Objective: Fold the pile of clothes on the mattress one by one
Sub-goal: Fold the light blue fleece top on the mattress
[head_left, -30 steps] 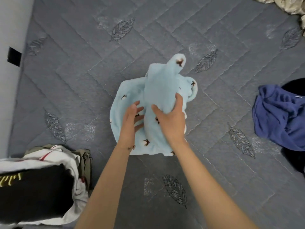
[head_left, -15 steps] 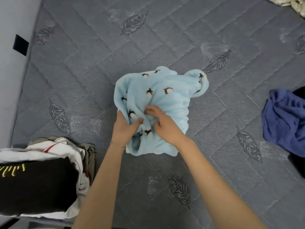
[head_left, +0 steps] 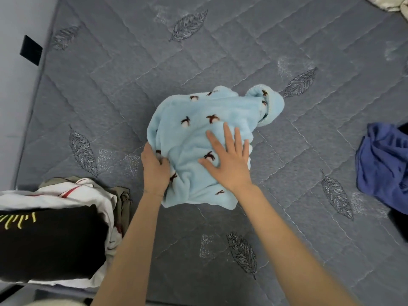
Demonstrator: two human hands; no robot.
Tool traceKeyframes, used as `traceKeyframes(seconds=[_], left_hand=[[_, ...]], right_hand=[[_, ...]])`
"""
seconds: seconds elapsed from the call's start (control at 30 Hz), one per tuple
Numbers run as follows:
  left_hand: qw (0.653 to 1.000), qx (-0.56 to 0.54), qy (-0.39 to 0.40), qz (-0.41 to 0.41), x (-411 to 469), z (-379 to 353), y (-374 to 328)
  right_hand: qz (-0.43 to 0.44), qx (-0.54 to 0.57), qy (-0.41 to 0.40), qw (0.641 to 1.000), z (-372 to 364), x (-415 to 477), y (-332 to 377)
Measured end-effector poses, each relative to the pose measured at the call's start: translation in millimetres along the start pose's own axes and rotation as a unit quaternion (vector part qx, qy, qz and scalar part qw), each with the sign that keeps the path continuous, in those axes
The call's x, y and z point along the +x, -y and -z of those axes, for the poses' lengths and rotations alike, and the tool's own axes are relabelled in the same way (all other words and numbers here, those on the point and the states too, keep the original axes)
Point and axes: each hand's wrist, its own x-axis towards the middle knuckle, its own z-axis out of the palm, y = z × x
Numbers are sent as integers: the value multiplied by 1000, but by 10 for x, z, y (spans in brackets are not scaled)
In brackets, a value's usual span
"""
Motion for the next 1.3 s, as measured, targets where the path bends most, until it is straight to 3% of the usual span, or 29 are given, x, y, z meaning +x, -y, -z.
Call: traceKeyframes(seconds=[0.1,0.17,0.23,0.3,0.37,0.57,0.63,0.7,0.8,0.9,0.97,1.07,1.3], left_hand=[[963,173,-122,-164,-98,-70,-145],[915,279,-76,-282,-149,-222,-220],[872,366,16,-326,-156,-429,-214],[846,432,52,-307,-119,-559,-112],[850,453,55,-263,-53,-568,68],[889,420,47,-176,24,-463,529],[888,423,49,-172,43,-461,533],[888,420,37,-186,33,-465,503],[913,376,-10,-155,-60,-442,475],[974,222,-51,14,-171,-320,488],[992,60,-26,108,-205,-232,497],[986,-78,30,141,-219,-186,428],[974,-152,116,125,-277,-79,307]], right_hand=[[8,55,-18,998,71,60,-25],[28,60,-39,997,126,109,-54],[50,28,-73,996,152,176,-106],[69,-11,-109,992,151,258,-151],[49,-39,-96,993,142,348,-189],[-50,-32,83,995,-134,517,-140],[-50,-14,76,996,-145,537,-137],[-43,34,-5,998,-111,458,-142],[-147,168,-141,965,-119,235,-157],[-299,411,-97,856,-158,135,-210],[-309,496,-51,809,-116,149,-255],[-309,528,-8,791,-13,145,-293],[-283,613,-17,738,187,-262,-227]])
